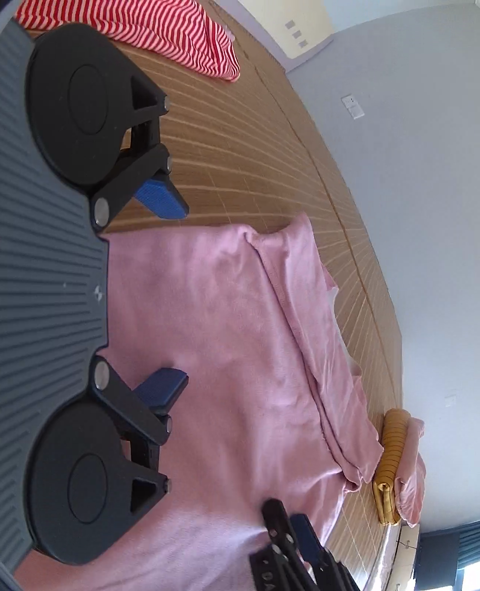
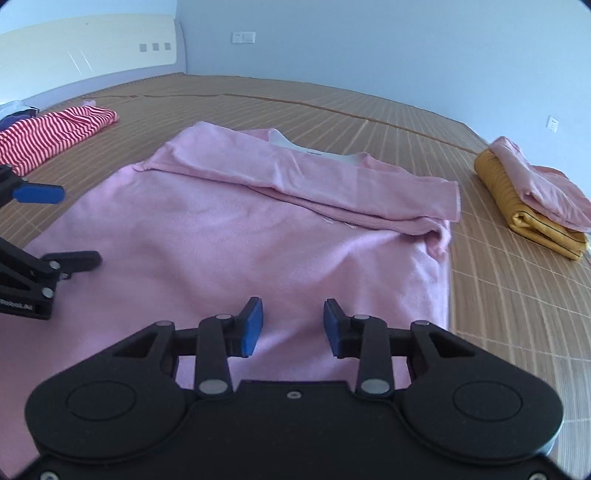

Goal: Fold clothes

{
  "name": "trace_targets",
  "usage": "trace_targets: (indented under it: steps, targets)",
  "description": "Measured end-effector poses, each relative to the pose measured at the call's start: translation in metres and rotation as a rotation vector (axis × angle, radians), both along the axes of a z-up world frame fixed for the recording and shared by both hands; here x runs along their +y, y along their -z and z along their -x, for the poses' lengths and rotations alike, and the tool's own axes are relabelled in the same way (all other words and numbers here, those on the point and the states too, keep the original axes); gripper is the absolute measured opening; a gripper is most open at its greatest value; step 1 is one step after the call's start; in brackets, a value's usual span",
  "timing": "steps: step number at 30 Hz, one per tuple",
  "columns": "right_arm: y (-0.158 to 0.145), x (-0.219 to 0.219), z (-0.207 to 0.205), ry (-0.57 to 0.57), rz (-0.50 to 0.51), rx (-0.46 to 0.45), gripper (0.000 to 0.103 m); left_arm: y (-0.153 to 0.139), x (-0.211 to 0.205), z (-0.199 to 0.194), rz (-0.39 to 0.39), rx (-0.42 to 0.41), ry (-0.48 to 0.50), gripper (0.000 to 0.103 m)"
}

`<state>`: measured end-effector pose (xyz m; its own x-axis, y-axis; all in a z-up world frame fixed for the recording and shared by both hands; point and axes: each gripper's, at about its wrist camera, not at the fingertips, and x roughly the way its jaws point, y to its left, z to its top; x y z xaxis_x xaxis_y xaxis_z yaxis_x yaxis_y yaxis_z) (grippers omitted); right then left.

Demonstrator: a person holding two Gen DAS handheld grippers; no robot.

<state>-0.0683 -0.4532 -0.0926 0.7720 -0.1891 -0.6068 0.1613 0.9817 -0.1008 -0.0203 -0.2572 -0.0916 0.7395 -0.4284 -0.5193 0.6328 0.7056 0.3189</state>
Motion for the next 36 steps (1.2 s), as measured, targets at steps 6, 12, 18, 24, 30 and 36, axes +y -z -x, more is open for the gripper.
trace_targets:
  steps: [6, 12, 18, 24, 30, 36]
  targets:
    - [-0.002, -0.038, 0.079, 0.168, -0.142, -0.044, 0.042, -0.01, 0.057, -0.003, 0.041, 0.097, -0.12, 0.094]
    - [0.007, -0.053, 0.154, 0.214, -0.411, -0.088, 0.049, -0.014, 0.1, 0.021, 0.219, 0.307, -0.107, 0.094]
    - [0.003, -0.019, 0.154, 0.152, -0.207, -0.029, 0.024, 0.001, 0.092, 0.057, 0.14, 0.263, -0.054, 0.097]
    - [-0.011, -0.023, 0.176, 0.153, -0.225, -0.091, 0.003, 0.0, 0.095, 0.065, 0.086, 0.229, -0.051, 0.098]
    - [-0.001, -0.018, 0.172, 0.184, -0.158, -0.006, 0.004, -0.001, 0.107, 0.064, 0.089, 0.25, -0.057, 0.099]
    - [-0.017, 0.008, 0.174, 0.199, 0.022, -0.033, 0.032, -0.006, 0.119, 0.066, 0.081, 0.283, -0.051, 0.098]
